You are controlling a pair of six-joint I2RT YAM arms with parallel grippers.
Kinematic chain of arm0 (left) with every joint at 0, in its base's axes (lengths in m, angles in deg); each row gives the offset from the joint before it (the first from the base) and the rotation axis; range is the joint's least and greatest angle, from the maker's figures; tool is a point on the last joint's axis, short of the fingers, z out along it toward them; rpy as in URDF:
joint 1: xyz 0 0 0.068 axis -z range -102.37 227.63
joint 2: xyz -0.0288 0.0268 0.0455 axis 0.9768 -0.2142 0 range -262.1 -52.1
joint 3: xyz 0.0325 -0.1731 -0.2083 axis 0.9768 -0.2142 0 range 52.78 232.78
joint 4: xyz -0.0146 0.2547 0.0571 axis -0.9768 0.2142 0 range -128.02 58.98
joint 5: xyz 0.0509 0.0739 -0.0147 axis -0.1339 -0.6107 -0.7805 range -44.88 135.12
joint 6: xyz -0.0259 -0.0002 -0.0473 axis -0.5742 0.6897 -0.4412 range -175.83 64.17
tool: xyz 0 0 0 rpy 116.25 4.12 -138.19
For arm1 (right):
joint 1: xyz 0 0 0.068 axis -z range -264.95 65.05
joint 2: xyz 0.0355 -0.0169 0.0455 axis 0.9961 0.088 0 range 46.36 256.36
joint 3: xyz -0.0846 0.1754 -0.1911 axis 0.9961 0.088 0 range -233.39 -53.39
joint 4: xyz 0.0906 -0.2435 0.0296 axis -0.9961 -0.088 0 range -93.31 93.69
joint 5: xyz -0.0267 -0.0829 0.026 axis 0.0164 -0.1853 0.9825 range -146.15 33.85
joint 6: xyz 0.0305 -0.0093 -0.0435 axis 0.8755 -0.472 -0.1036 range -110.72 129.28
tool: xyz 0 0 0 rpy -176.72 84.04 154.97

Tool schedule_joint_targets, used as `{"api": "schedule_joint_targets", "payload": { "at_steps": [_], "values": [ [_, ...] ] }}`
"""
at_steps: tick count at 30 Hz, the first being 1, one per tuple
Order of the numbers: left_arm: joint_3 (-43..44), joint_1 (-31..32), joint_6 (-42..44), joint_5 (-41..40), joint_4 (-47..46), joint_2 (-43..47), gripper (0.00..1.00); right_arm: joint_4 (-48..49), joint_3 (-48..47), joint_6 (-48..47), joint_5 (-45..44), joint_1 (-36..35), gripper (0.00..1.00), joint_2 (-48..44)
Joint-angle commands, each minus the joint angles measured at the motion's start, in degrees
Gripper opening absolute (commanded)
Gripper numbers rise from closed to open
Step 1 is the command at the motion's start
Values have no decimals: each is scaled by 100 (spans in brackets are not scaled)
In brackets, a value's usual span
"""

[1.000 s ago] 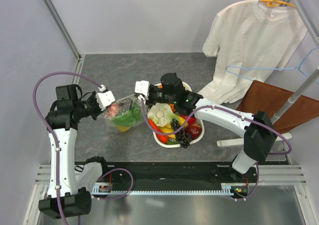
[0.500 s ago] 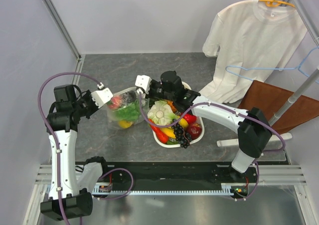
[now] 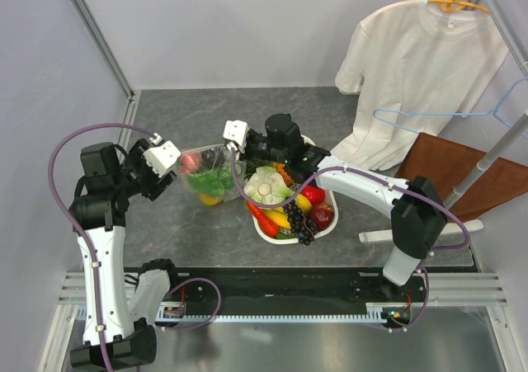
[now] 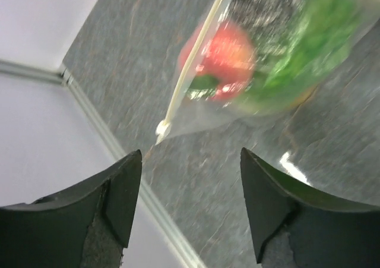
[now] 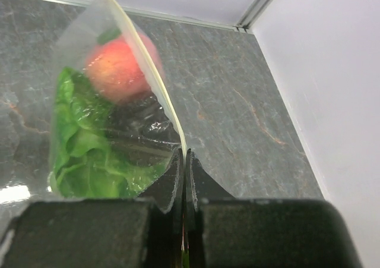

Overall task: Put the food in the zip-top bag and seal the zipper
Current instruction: Zip the zipper food storage bag at the center of the board, then place the zipper food storage bag at the center of the board.

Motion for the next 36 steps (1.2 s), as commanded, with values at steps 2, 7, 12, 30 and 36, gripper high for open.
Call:
{"api": "schedule_joint_targets", "payload": {
  "at_steps": [2,7,12,30,36],
  "values": [
    [383,-22,-801,1643,-71,106,78,373,-27,181,591,-73,0,-349],
    [356,-31,-741,2611,-62,-499,76,496,157,128,828,-134,0,-454],
    [707,-22,286,3226,516,-1273,74,496,254,154,960,-152,0,-630],
    [778,110,578,2824,861,-2188,12,408,325,172,1039,-275,0,-771],
    [638,92,692,2822,975,-1917,27,382,342,181,995,-293,0,-788]
  ]
}}
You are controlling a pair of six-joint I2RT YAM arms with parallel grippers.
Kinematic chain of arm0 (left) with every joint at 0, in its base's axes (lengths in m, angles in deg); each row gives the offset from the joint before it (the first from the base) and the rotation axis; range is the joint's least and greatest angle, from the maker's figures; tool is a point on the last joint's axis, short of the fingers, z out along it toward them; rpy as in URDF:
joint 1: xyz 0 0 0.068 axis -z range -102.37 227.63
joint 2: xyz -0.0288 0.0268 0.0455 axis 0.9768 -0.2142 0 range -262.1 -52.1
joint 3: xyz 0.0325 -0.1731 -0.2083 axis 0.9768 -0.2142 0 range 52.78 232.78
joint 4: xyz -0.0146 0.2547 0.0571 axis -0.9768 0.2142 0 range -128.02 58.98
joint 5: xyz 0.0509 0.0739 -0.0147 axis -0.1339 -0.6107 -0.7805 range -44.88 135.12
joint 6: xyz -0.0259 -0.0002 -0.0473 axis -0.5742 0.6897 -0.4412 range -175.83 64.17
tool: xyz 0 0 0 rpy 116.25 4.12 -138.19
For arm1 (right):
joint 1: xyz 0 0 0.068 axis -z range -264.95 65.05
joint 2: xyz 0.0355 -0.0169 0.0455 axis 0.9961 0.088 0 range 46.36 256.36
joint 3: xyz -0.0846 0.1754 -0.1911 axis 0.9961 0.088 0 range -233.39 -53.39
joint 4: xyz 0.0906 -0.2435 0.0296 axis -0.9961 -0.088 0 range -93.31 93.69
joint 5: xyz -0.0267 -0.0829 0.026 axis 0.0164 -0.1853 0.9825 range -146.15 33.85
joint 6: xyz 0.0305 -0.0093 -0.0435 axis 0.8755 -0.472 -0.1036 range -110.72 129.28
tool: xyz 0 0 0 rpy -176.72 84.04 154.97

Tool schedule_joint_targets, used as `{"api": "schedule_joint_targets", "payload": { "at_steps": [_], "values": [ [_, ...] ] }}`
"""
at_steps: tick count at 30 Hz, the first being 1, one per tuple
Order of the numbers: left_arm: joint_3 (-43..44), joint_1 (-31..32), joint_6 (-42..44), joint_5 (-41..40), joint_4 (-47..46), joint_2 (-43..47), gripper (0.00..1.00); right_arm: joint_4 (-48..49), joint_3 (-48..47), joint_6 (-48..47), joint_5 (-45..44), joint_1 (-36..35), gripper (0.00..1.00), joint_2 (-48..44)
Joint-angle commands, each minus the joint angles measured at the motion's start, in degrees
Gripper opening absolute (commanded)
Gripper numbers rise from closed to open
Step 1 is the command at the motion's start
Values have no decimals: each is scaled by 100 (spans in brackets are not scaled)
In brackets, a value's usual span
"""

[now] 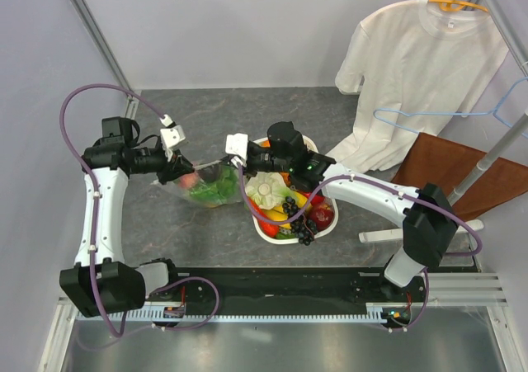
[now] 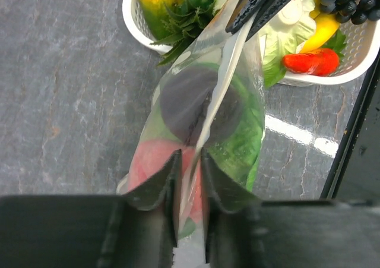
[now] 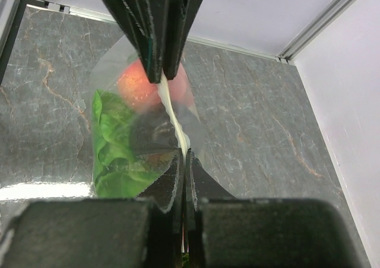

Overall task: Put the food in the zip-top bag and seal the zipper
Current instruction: Place the zipper food storage bag at the center of the board.

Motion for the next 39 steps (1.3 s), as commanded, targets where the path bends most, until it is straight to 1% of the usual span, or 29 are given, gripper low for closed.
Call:
{"api": "schedule_joint_targets", "payload": {
  "at_steps": [1,2,3,7,9,10,13,14,15,16,17,18,19,20,21,22,23,25,28,29,31,32,34,35,37,39],
  "values": [
    [-121,-15,134,-128,31,263,30,410,-40,43,178,-26,0,-325],
    [-148,-15,152,-93,31,272,33,427,-40,43,178,-26,0,-325],
    [-174,-15,170,-75,31,264,33,436,-49,34,178,-35,0,-325],
    [-183,3,266,-58,110,176,27,463,-49,26,187,-43,0,-316],
    [-157,3,276,-14,127,149,19,454,-49,25,204,-35,0,-325],
    [-113,3,276,-5,145,141,13,454,-49,25,204,-35,0,-325],
    [-51,3,179,21,171,132,2,410,-32,8,204,-44,0,-334],
    [-16,-6,118,39,163,132,2,393,-40,8,170,-44,3,-325],
    [62,-6,-91,39,128,132,2,375,-40,17,152,-44,11,-334],
    [106,-6,-259,30,49,132,2,305,-49,95,117,-52,22,-351],
    [150,-6,-461,-92,-230,123,2,252,-58,165,90,-44,40,-343],
    [238,-15,-846,-154,-407,140,2,174,-84,236,47,-52,48,-360],
    [282,-41,-997,-207,-565,149,2,60,-119,384,46,-44,56,-395],
    [318,-50,-1155,-346,-950,149,2,41,-128,490,3,-44,74,-413],
    [396,-50,-1418,-417,-1128,149,2,32,-137,604,-85,-44,81,-439],
    [440,-50,-1508,-488,-1295,149,2,-3,-154,788,-138,-44,86,-491],
    [493,-59,-1604,-601,-1592,54,2,-20,-189,903,-191,-35,98,-518],
    [747,-50,-1570,-725,-1779,-131,2,-38,-277,1201,-375,-35,98,-606],
    [1292,-50,-1229,-963,-1990,-693,2,-38,-374,1492,-481,44,98,-711],
    [1572,-50,-932,-954,-1982,-973,2,-47,-400,1667,-481,105,98,-738],
    [1776,-41,-596,-867,-1991,-1186,2,-82,-479,1861,-542,176,98,-791],
    [1916,-41,-264,-823,-1973,-1291,2,-117,-506,1975,-560,246,98,-808],
    [1900,-33,247,-796,-1868,-1432,2,-214,-541,2047,-621,316,98,-887],
    [1752,-41,580,-787,-1868,-1433,2,-240,-533,2099,-613,386,98,-922],
    [1532,-24,819,-892,-1711,-1398,2,-354,-489,2100,-630,457,98,-1036],
    [1049,-32,1320,-980,-1439,-1241,2,-451,-375,2039,-631,528,98,-1185]
  ]
}}
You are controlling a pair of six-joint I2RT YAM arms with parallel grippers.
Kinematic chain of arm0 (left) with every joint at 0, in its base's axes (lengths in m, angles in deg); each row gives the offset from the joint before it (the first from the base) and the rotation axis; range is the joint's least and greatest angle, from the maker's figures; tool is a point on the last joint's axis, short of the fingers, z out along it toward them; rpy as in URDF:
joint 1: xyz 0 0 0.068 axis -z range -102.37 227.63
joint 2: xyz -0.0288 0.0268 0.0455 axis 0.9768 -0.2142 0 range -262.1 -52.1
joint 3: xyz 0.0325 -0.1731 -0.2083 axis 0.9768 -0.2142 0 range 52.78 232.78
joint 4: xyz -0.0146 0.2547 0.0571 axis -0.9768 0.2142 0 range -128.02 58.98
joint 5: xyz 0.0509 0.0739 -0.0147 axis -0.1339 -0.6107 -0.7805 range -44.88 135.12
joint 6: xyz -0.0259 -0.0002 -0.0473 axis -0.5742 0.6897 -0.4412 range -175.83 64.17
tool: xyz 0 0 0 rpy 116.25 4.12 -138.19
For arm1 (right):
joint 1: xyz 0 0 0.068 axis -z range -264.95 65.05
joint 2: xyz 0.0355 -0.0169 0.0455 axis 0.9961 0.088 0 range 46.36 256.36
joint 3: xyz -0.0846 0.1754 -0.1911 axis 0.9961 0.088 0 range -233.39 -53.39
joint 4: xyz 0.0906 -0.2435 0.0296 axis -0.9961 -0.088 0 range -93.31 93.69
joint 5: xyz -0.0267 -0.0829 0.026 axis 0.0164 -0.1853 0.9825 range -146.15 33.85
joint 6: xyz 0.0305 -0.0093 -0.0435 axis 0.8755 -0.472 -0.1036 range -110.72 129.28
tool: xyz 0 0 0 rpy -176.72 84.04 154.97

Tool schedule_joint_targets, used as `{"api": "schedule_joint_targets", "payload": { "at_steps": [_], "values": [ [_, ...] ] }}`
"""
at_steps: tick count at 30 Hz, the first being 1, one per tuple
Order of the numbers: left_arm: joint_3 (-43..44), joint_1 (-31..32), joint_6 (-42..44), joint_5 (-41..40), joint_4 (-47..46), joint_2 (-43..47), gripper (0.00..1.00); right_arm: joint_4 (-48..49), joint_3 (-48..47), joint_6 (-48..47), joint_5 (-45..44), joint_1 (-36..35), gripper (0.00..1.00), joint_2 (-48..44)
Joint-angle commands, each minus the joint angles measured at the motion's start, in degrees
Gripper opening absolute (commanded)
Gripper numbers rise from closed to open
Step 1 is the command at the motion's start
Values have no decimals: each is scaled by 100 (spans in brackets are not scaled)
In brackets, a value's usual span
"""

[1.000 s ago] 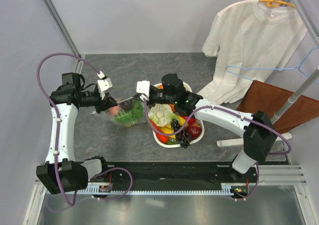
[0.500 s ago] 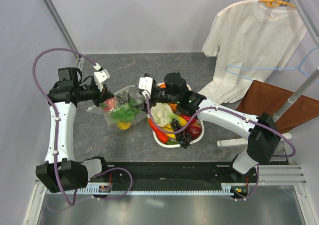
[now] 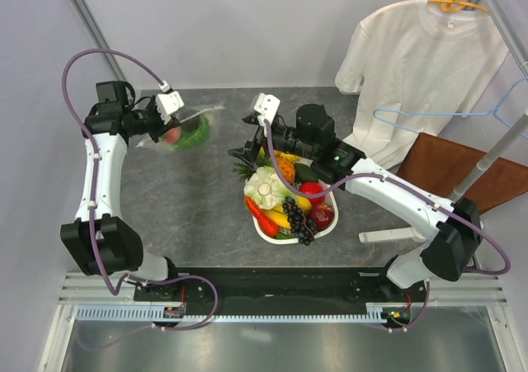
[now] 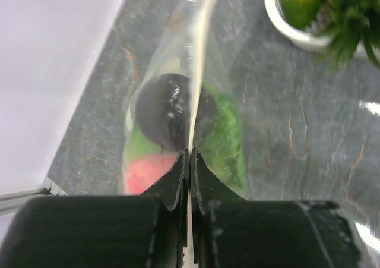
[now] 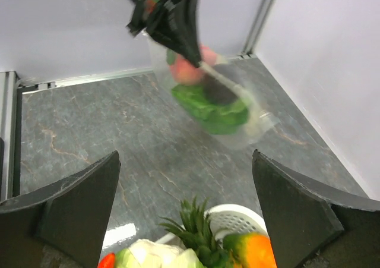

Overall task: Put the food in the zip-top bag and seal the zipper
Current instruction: Place the zipper food storage bag at the center of the board, then reset both arms

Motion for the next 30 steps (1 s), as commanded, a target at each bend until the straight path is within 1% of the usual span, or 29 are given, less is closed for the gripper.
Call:
{"api": "schedule_joint_targets", "payload": {
  "at_steps": [1,2,3,4,5,6,7,10,12,14,16,17,18,19,20,21,22,23,24,25,26,27,29,30],
  "values": [
    [-685,-17,1415,-82,450,349,2,-202,-36,167,-95,141,98,-441],
    [-1261,-26,1851,-56,583,507,2,-237,60,132,-86,158,98,-494],
    [-1615,-17,2134,-39,689,656,2,-290,114,62,-104,150,98,-598],
    [-2002,0,2598,-4,786,1049,2,-316,158,53,-113,167,98,-634],
    [-2745,26,2733,-29,787,1236,2,-386,236,53,-139,176,98,-713],
    [-3074,88,2787,-47,787,1403,2,-422,272,53,-139,185,98,-757],
    [-3608,123,2753,-143,778,1666,2,-457,307,53,-156,194,98,-793],
    [-4375,141,2629,-363,813,1966,2,-571,474,62,-148,211,98,-968],
    [-4658,124,2612,-512,813,2151,2,-747,588,44,-183,203,98,-1100],
    [-4844,123,2437,-469,839,2449,3,-922,685,35,-235,211,98,-1188],
    [-4801,123,2392,-277,1093,2634,12,-1054,764,53,-288,220,98,-1258],
    [-4757,123,2479,-215,1286,2792,24,-1133,843,61,-297,220,98,-1354],
    [-4696,123,2558,-119,1731,2889,33,-1177,887,62,-349,220,98,-1408],
    [-4547,132,2715,-83,1953,2977,40,-1221,914,70,-367,229,98,-1478],
    [-4450,132,2839,-74,2199,3178,54,-1318,975,62,-385,238,98,-1609],
    [-4344,132,2901,-65,2611,3285,64,-1362,1002,70,-420,238,98,-1689],
    [-4065,132,2667,-21,2693,3399,69,-1458,1028,70,-533,246,98,-1837],
    [-3888,132,2386,49,2720,3600,83,-1511,1046,79,-595,255,98,-1908],
    [-3451,141,1713,154,2685,3654,87,-1555,1054,88,-648,255,98,-1987],
    [-3186,124,1297,207,2624,3663,92,-1652,1072,114,-805,264,98,-2127],
    [-2913,132,806,260,2519,3629,99,-1687,1090,193,-868,264,98,-2198],
    [-2302,132,-217,339,2405,3420,100,-1722,1098,219,-938,290,98,-2269],
    [-1648,132,-1128,427,2404,3059,100,-1863,1142,403,-1079,343,98,-2462],
    [-1036,132,-2003,480,2386,2613,100,-1890,1177,474,-1080,456,98,-2532]
  ]
}}
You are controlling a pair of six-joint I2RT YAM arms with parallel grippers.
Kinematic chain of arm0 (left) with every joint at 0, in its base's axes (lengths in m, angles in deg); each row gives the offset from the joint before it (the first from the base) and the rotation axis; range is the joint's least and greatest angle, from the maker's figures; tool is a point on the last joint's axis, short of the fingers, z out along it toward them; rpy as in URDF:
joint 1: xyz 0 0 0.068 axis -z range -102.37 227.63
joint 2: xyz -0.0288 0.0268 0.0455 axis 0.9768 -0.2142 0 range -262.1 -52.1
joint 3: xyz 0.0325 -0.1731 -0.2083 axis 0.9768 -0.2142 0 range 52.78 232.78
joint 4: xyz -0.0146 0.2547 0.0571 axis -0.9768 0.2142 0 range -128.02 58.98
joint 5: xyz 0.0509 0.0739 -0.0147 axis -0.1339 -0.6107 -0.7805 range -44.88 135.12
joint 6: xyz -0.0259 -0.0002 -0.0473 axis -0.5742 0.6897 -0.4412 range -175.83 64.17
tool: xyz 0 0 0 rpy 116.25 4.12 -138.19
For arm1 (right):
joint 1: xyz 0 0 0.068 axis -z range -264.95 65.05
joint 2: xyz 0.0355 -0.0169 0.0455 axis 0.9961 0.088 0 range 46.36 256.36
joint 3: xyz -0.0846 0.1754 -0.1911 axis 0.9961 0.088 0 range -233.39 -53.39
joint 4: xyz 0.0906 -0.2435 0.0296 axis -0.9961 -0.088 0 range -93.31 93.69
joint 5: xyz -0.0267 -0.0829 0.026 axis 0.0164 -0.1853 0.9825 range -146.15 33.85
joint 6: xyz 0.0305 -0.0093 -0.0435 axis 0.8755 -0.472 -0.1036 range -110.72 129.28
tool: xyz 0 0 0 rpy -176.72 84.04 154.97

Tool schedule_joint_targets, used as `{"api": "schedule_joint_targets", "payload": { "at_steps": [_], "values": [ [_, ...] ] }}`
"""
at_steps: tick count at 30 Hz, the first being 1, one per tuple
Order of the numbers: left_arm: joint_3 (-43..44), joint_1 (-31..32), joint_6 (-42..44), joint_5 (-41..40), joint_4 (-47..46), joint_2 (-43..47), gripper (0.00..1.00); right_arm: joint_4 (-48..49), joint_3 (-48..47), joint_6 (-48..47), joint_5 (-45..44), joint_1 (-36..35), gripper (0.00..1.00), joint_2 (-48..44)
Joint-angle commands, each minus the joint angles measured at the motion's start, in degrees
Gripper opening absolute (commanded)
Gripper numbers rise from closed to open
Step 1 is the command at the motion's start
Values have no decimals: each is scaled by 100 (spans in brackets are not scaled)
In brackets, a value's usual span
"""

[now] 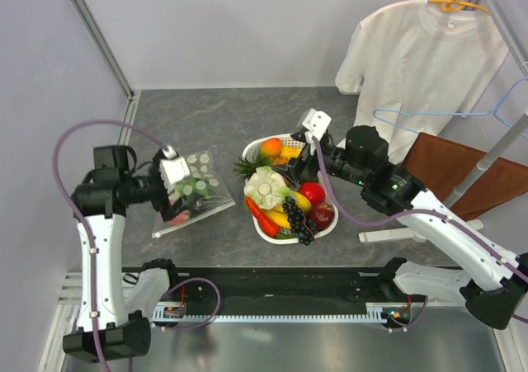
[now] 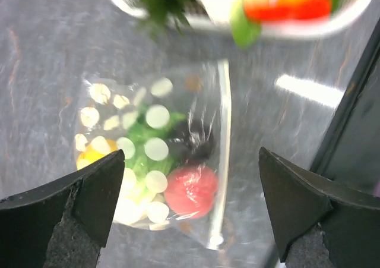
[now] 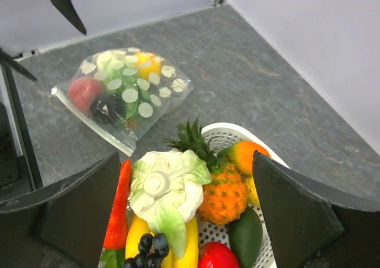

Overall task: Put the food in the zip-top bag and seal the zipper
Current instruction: Reset both arms

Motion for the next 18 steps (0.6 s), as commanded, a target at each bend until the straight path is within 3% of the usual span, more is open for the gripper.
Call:
{"api": "schedule_joint_targets", "payload": {
  "at_steps": [1,3,6,11,18],
  "values": [
    [1688,-8,-3177,480,-114,-931,100,-246,141,417,-352,245,98,-469],
    [2232,-8,-4115,393,-228,-1274,100,-334,221,663,-431,438,98,-567],
    [2350,-8,-4875,-10,-667,-1600,100,-475,475,900,-527,605,98,-839],
    [1735,-8,-5325,-766,-1432,-1548,100,-519,1047,1305,-738,896,98,-1489],
    [1382,-8,-5571,-979,-1609,-1425,100,-616,1126,1253,-624,984,98,-1675]
  ]
}}
